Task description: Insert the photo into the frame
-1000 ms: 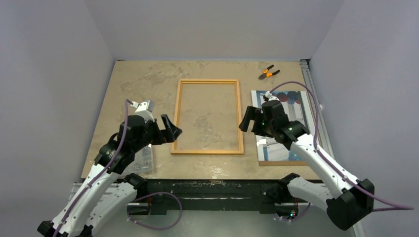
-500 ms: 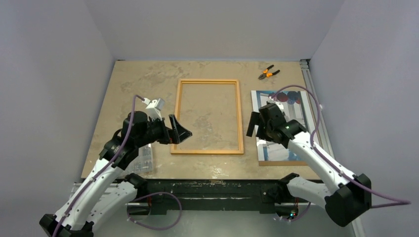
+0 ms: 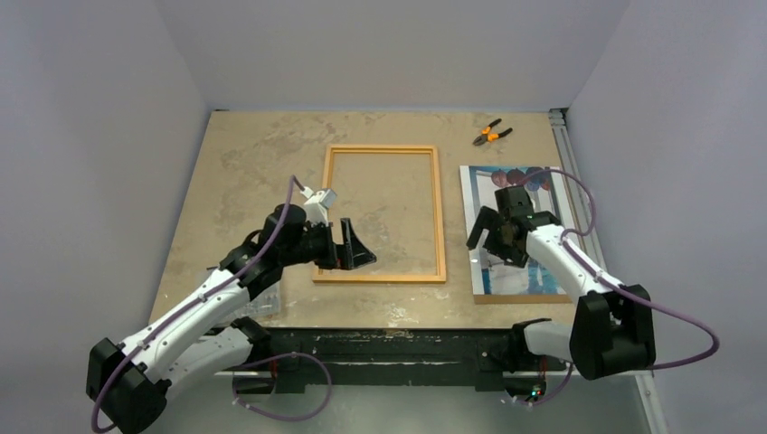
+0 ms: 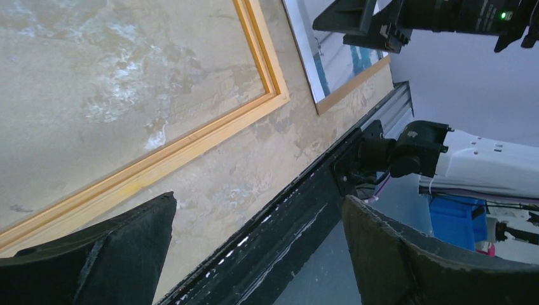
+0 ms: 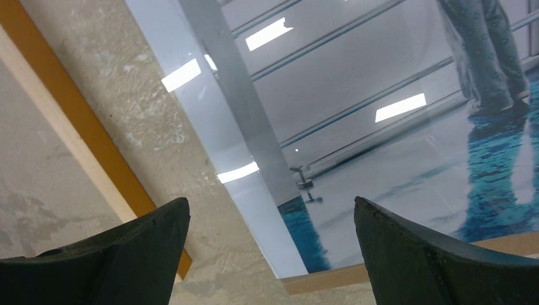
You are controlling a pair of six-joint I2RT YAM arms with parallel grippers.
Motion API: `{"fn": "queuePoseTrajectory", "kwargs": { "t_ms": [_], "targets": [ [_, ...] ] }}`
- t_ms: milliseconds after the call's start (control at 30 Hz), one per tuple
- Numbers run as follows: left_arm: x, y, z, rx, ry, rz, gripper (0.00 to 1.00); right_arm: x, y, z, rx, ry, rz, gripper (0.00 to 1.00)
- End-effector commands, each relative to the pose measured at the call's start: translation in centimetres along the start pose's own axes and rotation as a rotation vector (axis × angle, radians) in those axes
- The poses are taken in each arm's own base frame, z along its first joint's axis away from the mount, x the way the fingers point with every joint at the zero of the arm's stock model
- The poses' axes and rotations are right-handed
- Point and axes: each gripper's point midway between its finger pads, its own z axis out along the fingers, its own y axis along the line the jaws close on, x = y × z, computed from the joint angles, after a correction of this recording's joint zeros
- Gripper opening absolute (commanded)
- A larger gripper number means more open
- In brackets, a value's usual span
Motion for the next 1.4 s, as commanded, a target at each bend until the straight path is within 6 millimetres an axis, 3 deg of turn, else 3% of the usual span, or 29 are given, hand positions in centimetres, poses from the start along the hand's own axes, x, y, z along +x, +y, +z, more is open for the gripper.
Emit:
{"fn": "queuePoseTrajectory", "kwargs": {
  "t_ms": [0,167,367,567,767,1367],
  "targets": [
    [-1.0,-2.8,1.5,0.068,-0.029,0.031,1.00,-1.9,-0.7,0.2,-0.003,-0.012,0.009,0.98],
    [0.1,-3.9,3.3,0.099,0.009,0.016,1.00,-3.7,-2.3,0.9,0.045,-0.028,0.057,0.98],
    [1.3,-4.3,4.9,0.071,0.062,0.030,1.00,-3.4,-2.5,3.1,0.067,0.011,0.077,0.98],
    [2.1,-4.4,5.5,0.060,0.093,0.041,1.00,-1.6,-2.9,4.6,0.067,0.063,0.060,0.96],
    [2.6,-4.3,5.9,0.047,0.111,0.036,1.00,0.3,-2.2,4.5,0.013,0.114,0.057,0.94],
    [3.4,-4.9,6.8,0.040,0.155,0.042,0.99,6.9,2.6,4.2,-0.202,0.299,0.088,0.94]
  ]
}}
